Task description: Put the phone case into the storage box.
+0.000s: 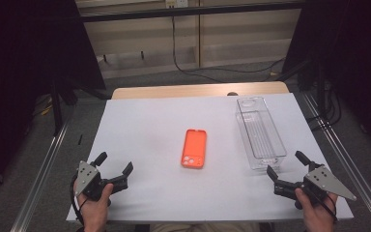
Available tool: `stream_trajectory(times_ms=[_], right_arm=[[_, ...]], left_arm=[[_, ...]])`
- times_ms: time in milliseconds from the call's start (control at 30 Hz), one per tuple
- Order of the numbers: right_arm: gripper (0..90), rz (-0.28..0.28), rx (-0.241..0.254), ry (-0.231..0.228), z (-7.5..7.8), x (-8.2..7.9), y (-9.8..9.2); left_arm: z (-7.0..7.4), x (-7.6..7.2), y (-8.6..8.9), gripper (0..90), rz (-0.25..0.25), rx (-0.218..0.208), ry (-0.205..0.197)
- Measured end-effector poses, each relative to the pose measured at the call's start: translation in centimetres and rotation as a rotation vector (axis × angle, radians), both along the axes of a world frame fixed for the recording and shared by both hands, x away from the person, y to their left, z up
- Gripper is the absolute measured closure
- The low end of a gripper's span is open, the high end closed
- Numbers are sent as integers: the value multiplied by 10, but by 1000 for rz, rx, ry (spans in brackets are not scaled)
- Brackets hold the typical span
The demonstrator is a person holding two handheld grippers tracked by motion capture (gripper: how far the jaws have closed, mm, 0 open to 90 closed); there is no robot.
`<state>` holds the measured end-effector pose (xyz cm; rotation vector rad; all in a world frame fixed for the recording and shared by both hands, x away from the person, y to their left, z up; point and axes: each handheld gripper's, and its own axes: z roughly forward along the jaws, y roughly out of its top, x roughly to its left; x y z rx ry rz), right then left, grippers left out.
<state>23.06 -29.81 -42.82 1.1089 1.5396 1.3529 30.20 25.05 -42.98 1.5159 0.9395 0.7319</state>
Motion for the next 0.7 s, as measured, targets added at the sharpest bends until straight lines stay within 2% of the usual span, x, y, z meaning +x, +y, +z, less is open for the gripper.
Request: stream_trajectory(times_ms=[200,400,533,667,700], right_arm=[[0,5,9,10,-1,1,-1],[0,20,13,17,-1,0,-1],[0,31,14,22,-2,0,-1],[0,37,12,23,-2,0,0],[0,39,8,23,-1,-1,0]], left_arm=[[0,1,-2,10,-13,8,13],[0,3,-6,13,-39,-12,23],[0,5,-10,13,-78,-8,34],[0,6,-12,17,-93,-1,48],[0,7,-14,23,-105,-15,62]])
